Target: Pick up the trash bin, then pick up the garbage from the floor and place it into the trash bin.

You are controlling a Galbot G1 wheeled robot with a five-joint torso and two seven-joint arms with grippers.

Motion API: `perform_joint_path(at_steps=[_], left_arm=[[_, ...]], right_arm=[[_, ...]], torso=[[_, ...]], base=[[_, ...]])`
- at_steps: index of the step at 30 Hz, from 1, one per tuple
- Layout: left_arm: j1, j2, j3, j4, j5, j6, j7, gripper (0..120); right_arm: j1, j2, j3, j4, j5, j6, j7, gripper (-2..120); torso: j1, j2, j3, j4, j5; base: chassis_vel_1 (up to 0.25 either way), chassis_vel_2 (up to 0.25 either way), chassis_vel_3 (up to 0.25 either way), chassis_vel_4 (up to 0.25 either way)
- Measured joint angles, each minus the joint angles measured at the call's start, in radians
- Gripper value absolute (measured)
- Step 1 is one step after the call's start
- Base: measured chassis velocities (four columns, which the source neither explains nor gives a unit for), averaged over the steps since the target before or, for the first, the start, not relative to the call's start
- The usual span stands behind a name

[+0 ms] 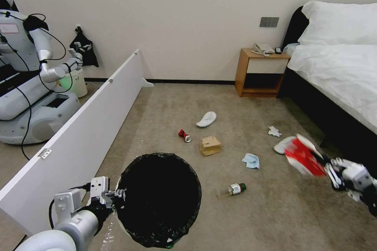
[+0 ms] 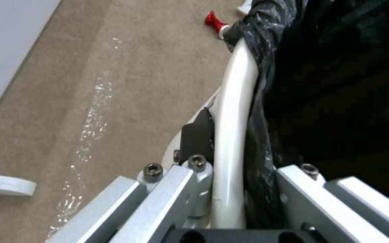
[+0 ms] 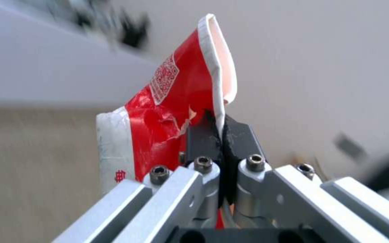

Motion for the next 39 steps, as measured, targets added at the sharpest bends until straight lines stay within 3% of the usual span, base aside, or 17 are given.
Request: perform_joint_path(at_steps=[6, 7, 8, 9, 10, 11, 12, 14, 20, 28, 31, 32, 33, 34, 39], left_arm=[[-0.005, 0.011, 0.031, 0.003, -0.004, 0.000, -0.008, 2], [-0.005, 0.011, 0.031, 0.003, -0.004, 0.000, -0.008, 2], [0.001, 0.006, 0.032, 0.002, 0.003, 0.000, -0.008, 2], [0.001, 0.006, 0.032, 0.002, 0.003, 0.000, -0.008, 2], [0.004, -0.007, 0.032, 0.000, 0.010, 0.000, -0.011, 2], [0.005, -0.011, 0.034, -0.002, 0.012, 0.000, -0.012, 2], [0.005, -0.011, 0.034, -0.002, 0.012, 0.000, -0.012, 2], [0.007, -0.016, 0.038, -0.005, 0.017, 0.000, -0.013, 2], [-0.001, -0.015, 0.055, 0.004, 0.025, 0.000, -0.013, 2], [-0.004, -0.013, 0.056, 0.009, 0.027, 0.000, -0.010, 2], [-0.003, -0.014, 0.054, 0.013, 0.032, 0.000, -0.010, 2], [-0.003, -0.014, 0.054, 0.013, 0.032, 0.000, -0.010, 2], [-0.003, -0.013, 0.051, 0.013, 0.031, 0.000, -0.009, 2], [-0.003, -0.012, 0.047, 0.013, 0.030, 0.000, -0.008, 2], [0.001, -0.003, 0.028, 0.013, 0.026, 0.000, -0.008, 2]], right_arm=[[0.022, -0.167, -0.026, 0.124, 0.162, -0.067, 0.023, 0], [0.022, -0.167, -0.026, 0.124, 0.162, -0.067, 0.023, 0], [0.049, -0.280, -0.041, 0.157, 0.263, -0.094, 0.033, 0], [0.049, -0.280, -0.041, 0.157, 0.263, -0.094, 0.033, 0], [0.085, -0.382, -0.053, 0.185, 0.365, -0.123, 0.047, 0], [0.099, -0.432, -0.054, 0.199, 0.410, -0.134, 0.051, 0], [0.099, -0.432, -0.054, 0.199, 0.410, -0.134, 0.051, 0], [0.112, -0.508, -0.057, 0.211, 0.456, -0.148, 0.052, 0], [0.133, -0.580, -0.109, 0.174, 0.420, -0.148, 0.044, 0], [0.160, -0.595, -0.197, 0.111, 0.331, -0.126, 0.026, 0], [0.360, -0.437, -0.531, 0.039, 0.265, -0.132, 0.021, 0], [0.360, -0.437, -0.531, 0.039, 0.265, -0.132, 0.021, 0], [0.466, -0.364, -0.641, 0.003, 0.242, -0.132, 0.020, 0], [0.556, -0.305, -0.715, -0.025, 0.225, -0.132, 0.020, 0], [0.690, -0.234, -0.807, -0.041, 0.192, -0.134, 0.021, 0]], torso=[[0.000, 0.000, 0.000, -0.0012, 0.0001], [0.000, 0.000, 0.000, -0.0012, 0.0001], [0.000, 0.000, 0.000, -0.0006, 0.0003], [0.000, 0.000, 0.000, -0.0006, 0.0003], [0.000, 0.000, 0.000, -0.0002, -0.0006], [0.000, 0.000, 0.000, -0.0003, -0.0004], [0.000, 0.000, 0.000, -0.0003, -0.0004], [0.000, 0.000, 0.000, -0.0010, -0.0003], [0.000, 0.000, 0.000, -0.0012, 0.0000], [0.000, 0.000, 0.000, -0.0008, -0.0005], [0.000, 0.000, 0.000, -0.0018, 0.0006], [0.000, 0.000, 0.000, -0.0018, 0.0006], [0.000, 0.000, 0.000, -0.0021, 0.0018], [0.000, 0.000, 0.000, -0.0006, 0.0015], [0.000, 0.000, 0.000, 0.0000, -0.0008]], base=[[0.000, 0.000, 0.000, 0.000], [0.000, 0.000, 0.000, 0.000], [0.000, 0.000, 0.000, 0.000], [0.000, 0.000, 0.000, 0.000], [0.000, 0.000, 0.000, 0.000], [0.000, 0.000, 0.000, 0.000], [0.000, 0.000, 0.000, 0.000], [0.000, 0.000, 0.000, 0.000], [0.000, 0.000, 0.000, 0.000], [0.000, 0.000, 0.000, 0.000], [0.000, 0.000, 0.000, 0.000], [0.000, 0.000, 0.000, 0.000], [0.000, 0.000, 0.000, 0.000], [0.000, 0.000, 0.000, 0.000], [0.000, 0.000, 0.000, 0.000]])
